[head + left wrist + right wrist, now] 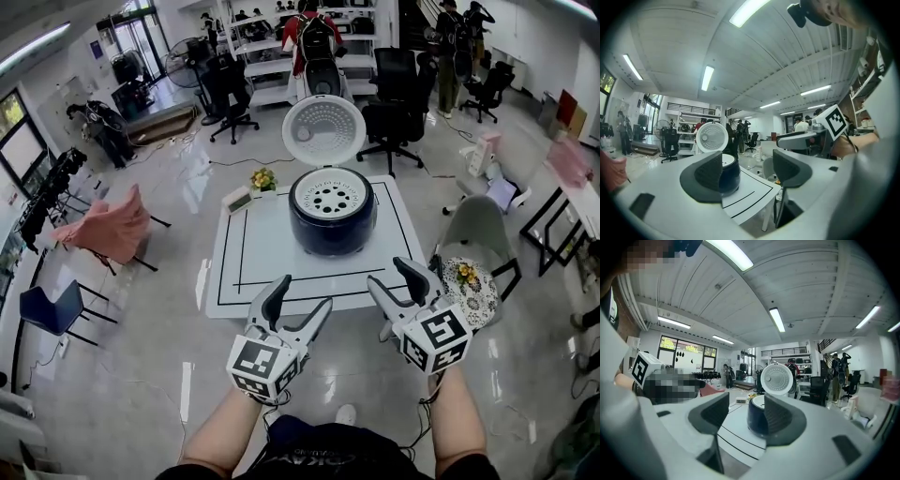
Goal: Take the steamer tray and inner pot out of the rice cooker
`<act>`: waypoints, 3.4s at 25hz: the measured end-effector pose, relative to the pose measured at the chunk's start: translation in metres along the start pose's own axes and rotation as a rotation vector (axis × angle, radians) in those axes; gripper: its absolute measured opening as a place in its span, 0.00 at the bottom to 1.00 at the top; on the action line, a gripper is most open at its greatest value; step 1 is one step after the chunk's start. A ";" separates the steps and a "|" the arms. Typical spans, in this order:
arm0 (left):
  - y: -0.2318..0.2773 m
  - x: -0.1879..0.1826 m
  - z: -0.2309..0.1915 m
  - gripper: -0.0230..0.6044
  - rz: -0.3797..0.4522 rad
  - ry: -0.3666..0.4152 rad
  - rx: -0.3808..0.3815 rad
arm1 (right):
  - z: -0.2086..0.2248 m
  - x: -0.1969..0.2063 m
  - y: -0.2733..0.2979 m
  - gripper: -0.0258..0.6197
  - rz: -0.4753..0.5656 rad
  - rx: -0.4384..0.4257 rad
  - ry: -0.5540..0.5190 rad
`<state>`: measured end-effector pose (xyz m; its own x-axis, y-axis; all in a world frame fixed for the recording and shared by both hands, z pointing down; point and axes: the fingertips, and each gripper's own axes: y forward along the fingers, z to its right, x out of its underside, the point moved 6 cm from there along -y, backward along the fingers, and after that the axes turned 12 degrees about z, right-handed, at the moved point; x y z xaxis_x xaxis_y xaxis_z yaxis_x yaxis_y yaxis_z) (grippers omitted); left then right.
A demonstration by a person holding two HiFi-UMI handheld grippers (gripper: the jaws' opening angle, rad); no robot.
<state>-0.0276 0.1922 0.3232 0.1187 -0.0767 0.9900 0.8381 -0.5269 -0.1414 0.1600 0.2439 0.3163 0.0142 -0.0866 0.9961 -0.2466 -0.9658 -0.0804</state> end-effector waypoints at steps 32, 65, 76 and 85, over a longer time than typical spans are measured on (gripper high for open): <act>0.111 0.022 -0.156 0.56 0.000 -0.055 0.052 | 0.066 0.028 0.156 0.38 -0.086 0.176 0.008; 0.218 0.070 -0.266 0.55 -0.131 -0.105 0.076 | 0.145 0.085 0.261 0.38 -0.292 0.404 0.028; 0.265 0.102 -0.270 0.55 -0.256 -0.053 -0.020 | 0.196 0.124 0.290 0.38 -0.455 0.368 -0.021; 0.287 0.132 -0.279 0.56 -0.348 -0.024 -0.070 | 0.216 0.153 0.309 0.38 -0.585 0.340 -0.083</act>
<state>0.0806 -0.2054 0.4132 -0.1545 0.1370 0.9785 0.7922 -0.5746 0.2055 0.2955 -0.1212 0.4366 0.1304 0.4680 0.8741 0.1424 -0.8813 0.4506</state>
